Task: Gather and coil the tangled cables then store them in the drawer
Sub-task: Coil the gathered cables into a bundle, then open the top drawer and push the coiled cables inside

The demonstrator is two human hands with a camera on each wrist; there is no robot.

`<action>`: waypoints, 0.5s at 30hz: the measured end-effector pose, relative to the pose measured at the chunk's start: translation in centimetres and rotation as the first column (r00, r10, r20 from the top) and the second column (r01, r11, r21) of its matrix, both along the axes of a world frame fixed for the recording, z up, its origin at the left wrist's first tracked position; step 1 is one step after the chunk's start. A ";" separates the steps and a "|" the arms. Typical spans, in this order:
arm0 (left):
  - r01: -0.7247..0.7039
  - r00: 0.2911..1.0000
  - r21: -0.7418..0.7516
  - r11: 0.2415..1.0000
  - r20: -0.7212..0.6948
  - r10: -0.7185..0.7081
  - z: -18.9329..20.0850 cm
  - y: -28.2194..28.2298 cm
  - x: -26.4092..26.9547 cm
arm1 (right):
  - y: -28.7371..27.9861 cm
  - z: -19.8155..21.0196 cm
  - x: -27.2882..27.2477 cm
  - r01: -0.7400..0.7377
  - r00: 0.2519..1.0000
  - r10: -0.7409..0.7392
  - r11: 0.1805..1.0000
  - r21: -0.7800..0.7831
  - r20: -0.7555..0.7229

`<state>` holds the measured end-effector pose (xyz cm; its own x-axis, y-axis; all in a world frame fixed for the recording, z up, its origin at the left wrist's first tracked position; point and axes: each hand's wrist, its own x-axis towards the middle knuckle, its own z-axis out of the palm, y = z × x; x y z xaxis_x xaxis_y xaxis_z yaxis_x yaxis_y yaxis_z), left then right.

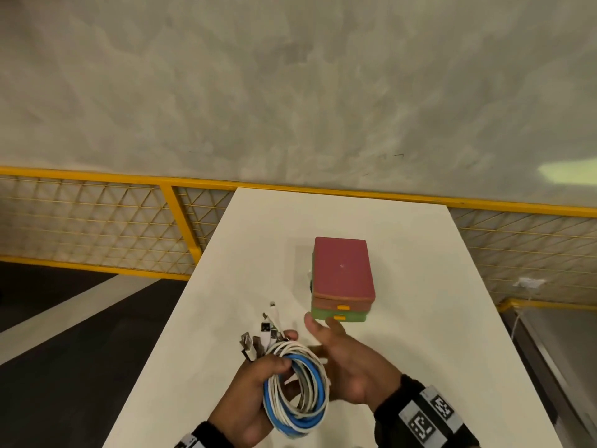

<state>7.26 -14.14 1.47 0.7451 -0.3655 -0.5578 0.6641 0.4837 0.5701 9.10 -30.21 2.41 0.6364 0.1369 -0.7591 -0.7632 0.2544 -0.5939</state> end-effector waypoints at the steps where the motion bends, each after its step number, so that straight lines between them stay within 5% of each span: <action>1: -0.029 1.000 -0.033 0.999 -0.011 0.029 -0.1 0.1 0.2 | -0.6 -0.5 0.4 0.035 0.999 -0.035 0.999 -0.033 0.002; 6: -0.096 0.995 -0.019 0.995 0.000 0.096 -0.1 2.3 0.0 | -3.9 -4.0 3.0 0.352 0.936 -0.352 0.936 -0.031 -0.016; 15: -0.151 0.988 -0.014 0.988 -0.016 0.151 -0.9 6.2 -1.4 | -3.6 -6.1 5.5 0.464 0.886 -0.460 0.875 -0.140 0.059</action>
